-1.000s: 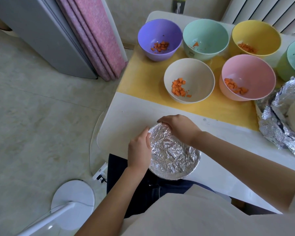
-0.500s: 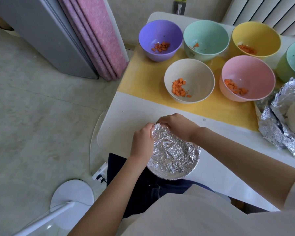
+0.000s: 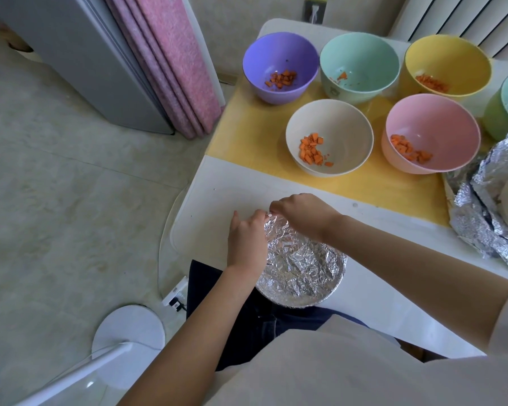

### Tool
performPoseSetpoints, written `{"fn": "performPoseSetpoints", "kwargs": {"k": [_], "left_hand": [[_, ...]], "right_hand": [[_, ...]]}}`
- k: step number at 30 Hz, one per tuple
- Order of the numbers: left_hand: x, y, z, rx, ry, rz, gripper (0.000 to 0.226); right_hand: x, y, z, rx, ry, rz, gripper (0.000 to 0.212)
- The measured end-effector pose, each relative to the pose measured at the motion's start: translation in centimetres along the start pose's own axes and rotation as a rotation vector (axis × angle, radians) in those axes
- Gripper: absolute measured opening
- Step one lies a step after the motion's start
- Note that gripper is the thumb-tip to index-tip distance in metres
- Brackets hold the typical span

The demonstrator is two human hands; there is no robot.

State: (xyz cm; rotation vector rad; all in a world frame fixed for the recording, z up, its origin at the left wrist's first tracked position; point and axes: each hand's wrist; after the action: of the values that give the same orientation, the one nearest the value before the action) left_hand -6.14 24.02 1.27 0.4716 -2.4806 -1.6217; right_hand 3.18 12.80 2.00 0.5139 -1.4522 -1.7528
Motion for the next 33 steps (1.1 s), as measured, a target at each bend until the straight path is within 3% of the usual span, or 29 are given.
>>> {"fn": "performPoseSetpoints", "kwargs": {"k": [4, 9, 13, 16, 21, 26, 30, 33], "left_hand": [[0.0, 0.9, -0.5, -0.129, 0.02, 0.175, 0.025], [1.1, 2.2, -0.3, -0.181, 0.09, 0.31, 0.033], [1.2, 1.7, -0.1, 0.131, 0.133, 0.261, 0.037], [0.9, 1.0, -0.4, 0.344, 0.116, 0.172, 0.026], [0.6, 0.4, -0.4, 0.332, 0.101, 0.113, 0.013], [1.0, 0.1, -0.8, 0.304, 0.104, 0.07, 0.014], [1.3, 0.0, -1.1, 0.279, 0.076, 0.077, 0.016], [1.4, 0.1, -1.3, 0.257, 0.058, 0.069, 0.016]], "right_hand": [[0.3, -0.1, -0.7, -0.148, 0.0, 0.007, 0.03], [1.9, 0.3, -1.4, -0.361, -0.111, -0.035, 0.036], [2.6, -0.1, -1.7, -0.413, -0.143, -0.053, 0.032], [2.8, -0.4, -1.8, -0.42, -0.141, -0.07, 0.029], [3.3, -0.3, -2.2, -0.303, -0.066, -0.06, 0.027], [2.8, 0.0, -1.7, -0.134, -0.065, 0.007, 0.042], [2.8, 0.0, -1.4, -0.158, -0.043, 0.037, 0.028], [3.0, -0.2, -1.0, -0.105, -0.054, 0.029, 0.031]]}}
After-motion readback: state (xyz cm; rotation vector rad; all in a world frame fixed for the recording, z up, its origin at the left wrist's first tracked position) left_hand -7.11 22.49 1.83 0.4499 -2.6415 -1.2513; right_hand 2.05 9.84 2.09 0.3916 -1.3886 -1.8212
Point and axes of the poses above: each hand's wrist, its own x-axis away from the middle knuckle, its own y-axis out of the back of the hand, z = x × y, and after that the axes turned 8 degrees about -z, right-handed
